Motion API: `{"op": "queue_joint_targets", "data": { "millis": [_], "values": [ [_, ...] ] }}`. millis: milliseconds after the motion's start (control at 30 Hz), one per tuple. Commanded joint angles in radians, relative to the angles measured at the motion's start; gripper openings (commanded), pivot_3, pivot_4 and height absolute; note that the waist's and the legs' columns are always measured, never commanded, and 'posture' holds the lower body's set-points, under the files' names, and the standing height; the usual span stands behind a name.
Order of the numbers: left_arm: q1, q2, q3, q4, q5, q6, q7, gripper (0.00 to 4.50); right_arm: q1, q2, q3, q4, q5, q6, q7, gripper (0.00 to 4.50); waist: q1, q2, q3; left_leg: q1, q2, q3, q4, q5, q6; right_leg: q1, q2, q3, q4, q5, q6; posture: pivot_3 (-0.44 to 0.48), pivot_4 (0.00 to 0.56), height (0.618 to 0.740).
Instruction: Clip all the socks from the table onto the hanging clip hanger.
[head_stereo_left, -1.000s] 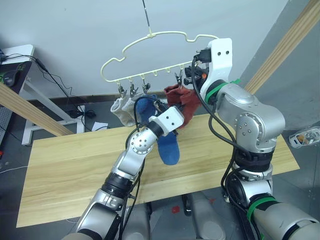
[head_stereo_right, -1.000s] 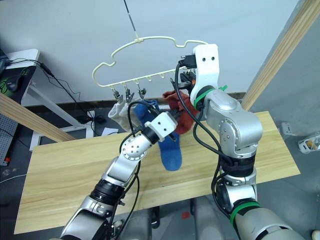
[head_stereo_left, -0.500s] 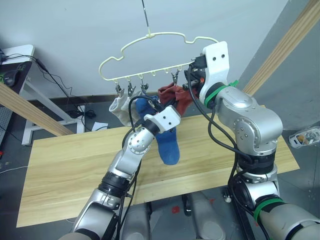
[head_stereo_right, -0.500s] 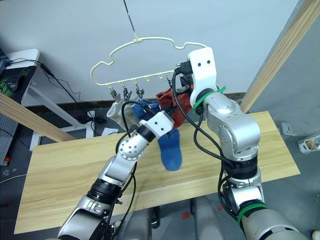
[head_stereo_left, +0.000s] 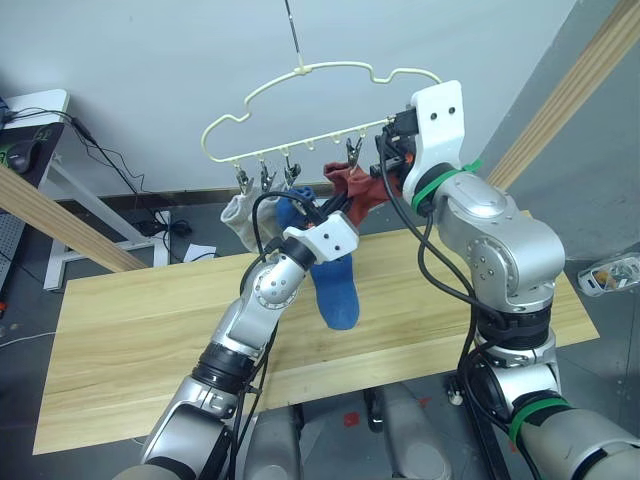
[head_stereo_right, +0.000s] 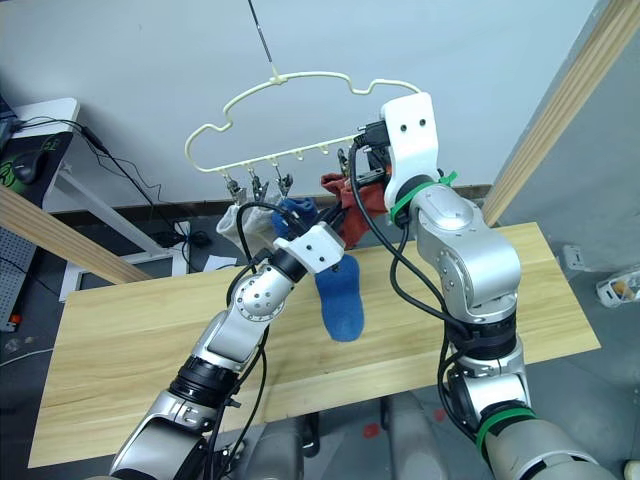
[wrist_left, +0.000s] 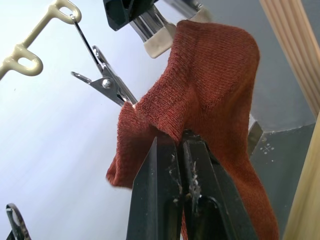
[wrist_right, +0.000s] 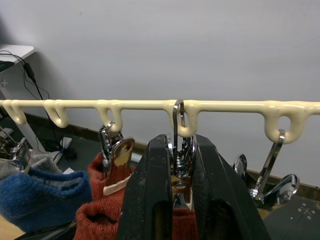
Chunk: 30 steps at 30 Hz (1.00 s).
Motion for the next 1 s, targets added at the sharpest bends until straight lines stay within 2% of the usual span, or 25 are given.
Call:
{"op": "queue_joint_targets", "data": {
  "millis": [33,233,467,833,1000],
  "values": [
    [-0.010,-0.015,0.026,-0.009,-0.018,0.000,0.012,0.00,-0.004,0.020,-0.032,-0.040,0.024,0.022,0.004,0.17,0.000,0.000,0.000,0.000,0.000,0.000,0.000,0.000,0.000,0.000,0.000,0.000,0.000,0.000,0.000,-0.207,0.328,0.740],
    [-0.013,-0.053,0.054,-0.009,-0.071,0.059,-0.005,0.00,-0.021,0.030,-0.066,-0.051,0.050,0.065,0.006,0.17,0.001,0.000,0.000,0.000,0.000,0.000,0.001,0.000,0.000,0.000,0.000,0.000,0.000,0.000,0.000,-0.211,0.329,0.740],
    [-0.020,-0.088,0.108,-0.030,-0.193,0.154,-0.070,0.00,-0.037,0.040,-0.105,-0.052,0.093,0.107,0.012,0.17,0.001,0.000,0.000,0.000,0.000,-0.001,0.001,0.000,0.000,0.001,0.000,0.000,0.001,0.000,0.000,-0.211,0.329,0.740],
    [-0.018,-0.129,0.100,-0.068,-0.272,0.152,-0.133,0.00,-0.034,0.031,-0.106,-0.047,0.105,0.109,0.024,0.17,0.002,0.000,0.000,0.000,0.000,-0.001,0.001,0.000,0.000,0.001,0.000,0.000,0.001,0.000,0.000,-0.209,0.326,0.740],
    [-0.027,-0.180,0.140,-0.073,-0.353,0.232,-0.136,0.00,-0.033,0.031,-0.107,-0.052,0.122,0.119,0.036,0.17,0.002,0.000,0.000,0.000,0.000,-0.001,0.001,0.000,0.000,0.001,0.000,0.000,0.001,0.000,0.000,-0.212,0.325,0.740]
  ]
}}
